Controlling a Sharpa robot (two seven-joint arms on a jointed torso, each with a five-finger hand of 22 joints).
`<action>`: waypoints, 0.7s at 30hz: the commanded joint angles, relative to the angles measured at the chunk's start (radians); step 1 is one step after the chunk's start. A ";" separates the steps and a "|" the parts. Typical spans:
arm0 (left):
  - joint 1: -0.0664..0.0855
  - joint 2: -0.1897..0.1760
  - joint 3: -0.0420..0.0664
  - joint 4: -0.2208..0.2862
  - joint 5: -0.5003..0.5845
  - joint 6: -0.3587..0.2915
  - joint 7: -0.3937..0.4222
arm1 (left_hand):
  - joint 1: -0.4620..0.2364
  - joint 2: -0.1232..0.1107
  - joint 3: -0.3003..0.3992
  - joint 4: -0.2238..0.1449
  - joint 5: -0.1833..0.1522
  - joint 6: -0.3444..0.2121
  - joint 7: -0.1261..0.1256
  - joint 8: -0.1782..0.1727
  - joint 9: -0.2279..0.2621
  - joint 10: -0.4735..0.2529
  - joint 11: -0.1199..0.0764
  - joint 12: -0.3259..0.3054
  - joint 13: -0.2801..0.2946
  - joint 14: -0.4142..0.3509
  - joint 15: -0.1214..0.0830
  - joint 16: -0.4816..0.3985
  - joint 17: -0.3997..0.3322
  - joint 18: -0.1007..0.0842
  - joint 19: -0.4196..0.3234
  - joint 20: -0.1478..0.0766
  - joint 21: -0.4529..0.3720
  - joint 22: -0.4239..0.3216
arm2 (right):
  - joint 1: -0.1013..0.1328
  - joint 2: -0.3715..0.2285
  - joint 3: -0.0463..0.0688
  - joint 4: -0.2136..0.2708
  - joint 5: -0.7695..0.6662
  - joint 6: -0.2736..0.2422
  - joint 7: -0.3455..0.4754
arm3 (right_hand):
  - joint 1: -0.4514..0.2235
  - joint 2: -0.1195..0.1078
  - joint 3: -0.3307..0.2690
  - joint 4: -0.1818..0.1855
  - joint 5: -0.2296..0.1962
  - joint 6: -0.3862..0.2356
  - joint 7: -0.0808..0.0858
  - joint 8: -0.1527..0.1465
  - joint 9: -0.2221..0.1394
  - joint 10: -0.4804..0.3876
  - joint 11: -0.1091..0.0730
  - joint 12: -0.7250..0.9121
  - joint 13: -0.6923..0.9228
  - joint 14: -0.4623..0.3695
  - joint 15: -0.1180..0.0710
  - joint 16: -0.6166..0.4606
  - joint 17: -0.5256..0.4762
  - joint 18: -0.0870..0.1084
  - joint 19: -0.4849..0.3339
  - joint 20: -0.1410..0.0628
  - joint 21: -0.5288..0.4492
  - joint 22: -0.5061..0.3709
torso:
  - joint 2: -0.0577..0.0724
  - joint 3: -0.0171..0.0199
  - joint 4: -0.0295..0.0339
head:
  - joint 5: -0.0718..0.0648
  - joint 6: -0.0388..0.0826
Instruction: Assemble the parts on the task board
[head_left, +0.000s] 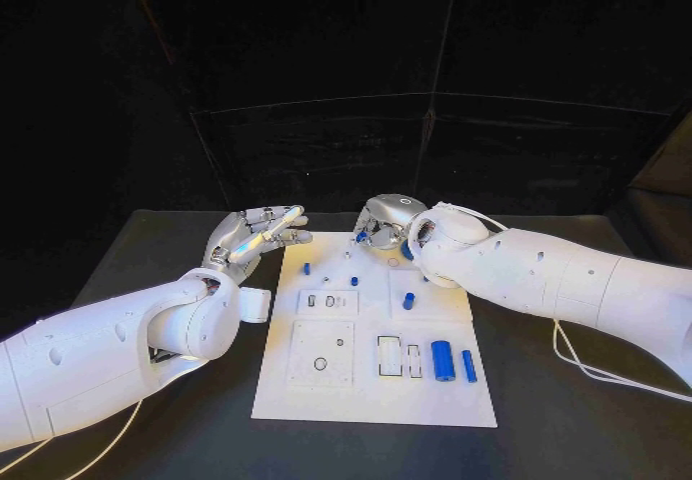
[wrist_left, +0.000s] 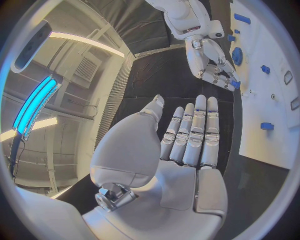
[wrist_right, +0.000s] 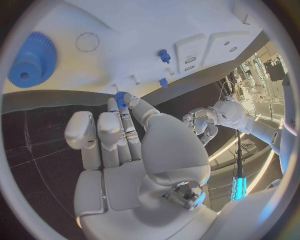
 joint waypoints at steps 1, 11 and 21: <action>0.002 0.003 0.001 0.000 0.000 0.014 0.006 | 0.003 0.008 0.000 -0.005 0.003 0.001 0.009 -0.004 -0.001 0.000 0.007 -0.005 -0.001 0.005 0.000 -0.004 0.002 0.005 0.008 0.000 0.004 -0.001 | 0.003 0.017 0.001 -0.023 -0.002 -0.013 -0.006 | -0.002 -0.004 0.003 -0.001 -0.005 -0.005 0.004 -0.003 0.000 -0.007 0.001 -0.004 -0.001 0.010 0.003 0.004 0.001 -0.008 0.004 0.005 0.003 0.001 | 0.000 -0.0001 -0.0004 | 0.003 0.001; 0.002 0.004 0.001 0.001 0.000 0.016 0.004 | 0.003 0.008 0.000 -0.005 0.003 0.001 0.009 -0.004 -0.001 0.000 0.007 -0.005 -0.001 0.005 0.000 -0.004 0.002 0.005 0.008 0.000 0.004 -0.001 | 0.003 0.059 0.001 -0.079 -0.004 0.012 -0.006 | -0.004 -0.005 0.008 0.001 -0.007 -0.007 0.004 -0.003 0.000 -0.008 0.002 -0.005 -0.001 0.010 0.004 0.006 0.003 -0.008 0.004 0.006 0.005 0.003 | 0.001 0.0000 -0.0014 | 0.009 -0.003; 0.003 0.005 0.001 0.001 0.000 0.016 0.004 | 0.004 0.008 0.000 -0.006 0.003 0.002 0.009 -0.004 -0.001 0.000 0.007 -0.005 -0.001 0.005 0.000 -0.005 0.002 0.005 0.008 0.000 0.003 -0.002 | 0.003 0.084 0.000 -0.112 -0.004 0.044 -0.008 | -0.007 -0.010 0.015 0.004 -0.012 -0.011 0.005 -0.003 0.000 -0.012 0.003 -0.006 -0.002 0.009 0.005 0.010 0.004 -0.008 0.003 0.007 0.007 0.005 | 0.001 -0.0011 -0.0007 | 0.012 -0.007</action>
